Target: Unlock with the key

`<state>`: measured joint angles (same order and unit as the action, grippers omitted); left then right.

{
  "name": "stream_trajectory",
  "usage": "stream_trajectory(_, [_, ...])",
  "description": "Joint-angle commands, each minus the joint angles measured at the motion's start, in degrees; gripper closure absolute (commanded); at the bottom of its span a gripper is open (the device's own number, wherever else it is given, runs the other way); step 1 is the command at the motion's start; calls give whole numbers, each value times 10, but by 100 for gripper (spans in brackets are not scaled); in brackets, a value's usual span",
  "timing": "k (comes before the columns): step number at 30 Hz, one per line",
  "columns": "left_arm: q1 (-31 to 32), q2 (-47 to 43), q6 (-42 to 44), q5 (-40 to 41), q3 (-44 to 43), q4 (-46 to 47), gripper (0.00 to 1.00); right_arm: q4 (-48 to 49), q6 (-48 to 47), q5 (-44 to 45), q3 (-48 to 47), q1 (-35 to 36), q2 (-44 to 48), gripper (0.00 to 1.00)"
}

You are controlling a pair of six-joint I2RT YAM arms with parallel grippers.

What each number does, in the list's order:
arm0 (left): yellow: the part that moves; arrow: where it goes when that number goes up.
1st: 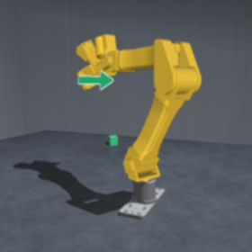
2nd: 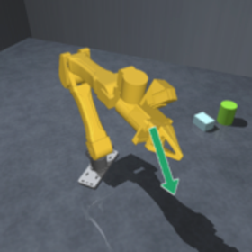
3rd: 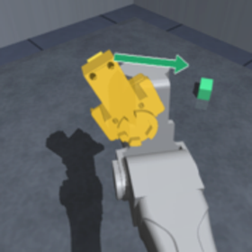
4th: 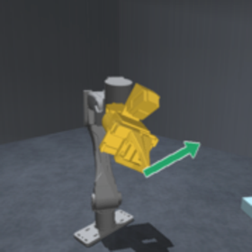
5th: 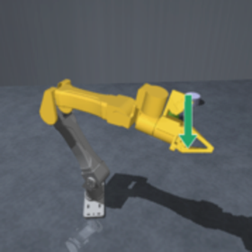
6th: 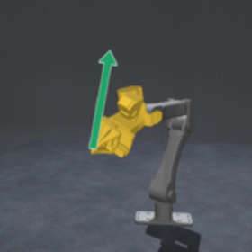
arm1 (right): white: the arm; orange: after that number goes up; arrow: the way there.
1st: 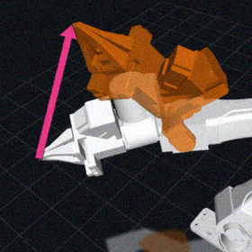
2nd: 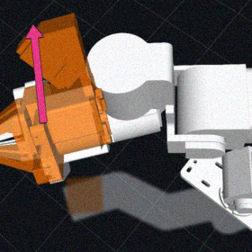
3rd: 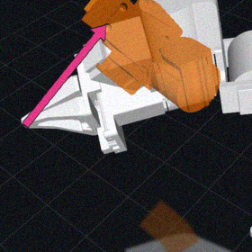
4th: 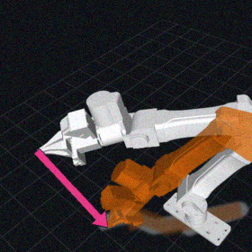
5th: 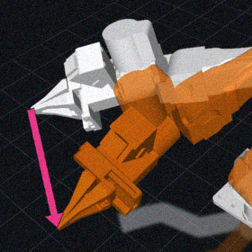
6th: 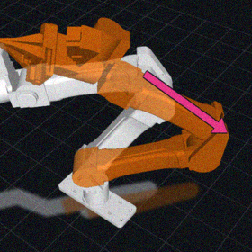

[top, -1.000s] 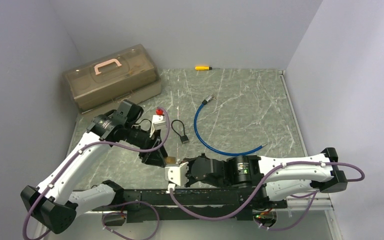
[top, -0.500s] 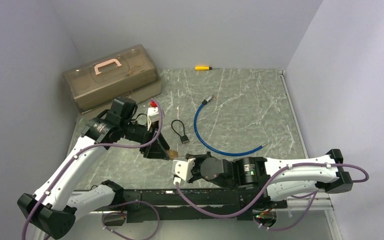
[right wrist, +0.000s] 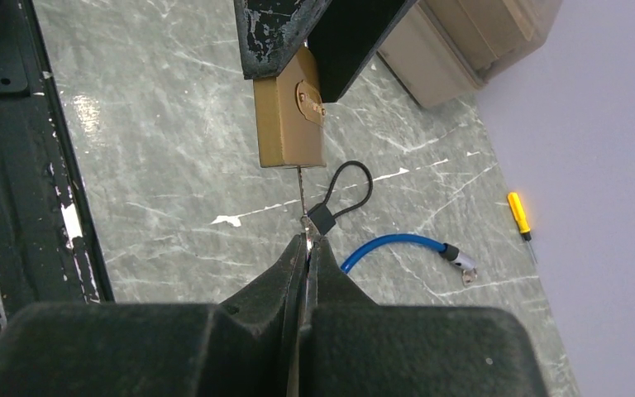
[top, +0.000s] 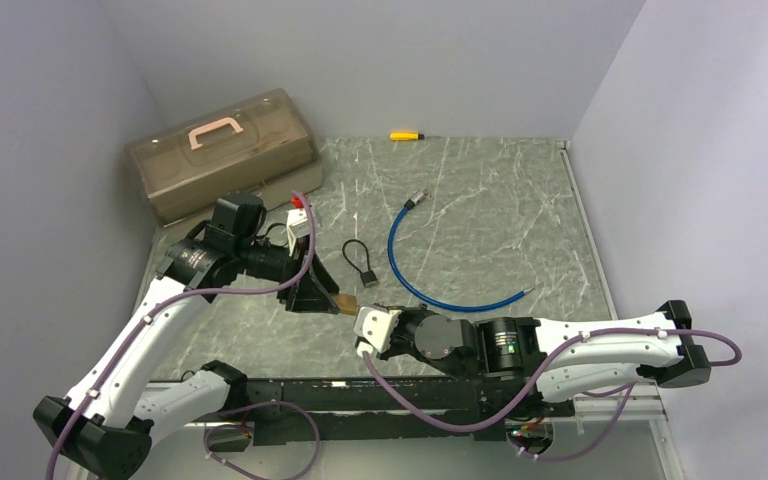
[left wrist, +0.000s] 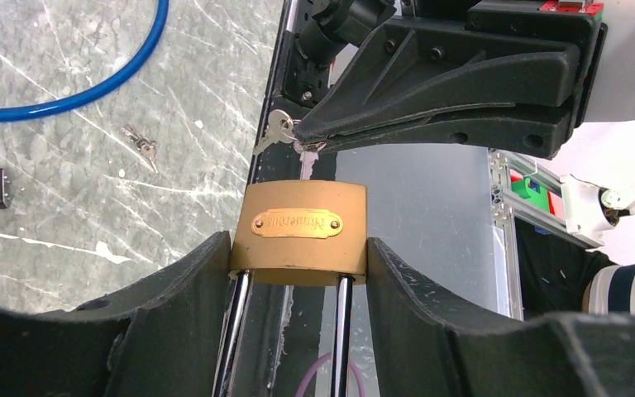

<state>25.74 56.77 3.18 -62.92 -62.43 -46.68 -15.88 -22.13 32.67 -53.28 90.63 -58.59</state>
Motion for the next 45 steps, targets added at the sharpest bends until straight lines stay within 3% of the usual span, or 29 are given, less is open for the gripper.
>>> stream_trajectory(1, [1,-10,-1,-33,-4,79,100,94,22,-62,-12,14,0,100])
stream_trajectory(12, [1,-13,17,-21,-6,72,100,97,30,-97,-27,14,-16,100])
stream_trajectory(30, [-5,-2,-73,-65,-14,140,100,192,28,-112,17,14,-9,100])
stream_trajectory(37, [-5,-5,49,-18,-15,61,100,126,16,-122,-19,15,-7,100])
stream_trajectory(45, [-6,-5,79,-14,-13,46,100,62,21,-145,-56,15,-11,100])
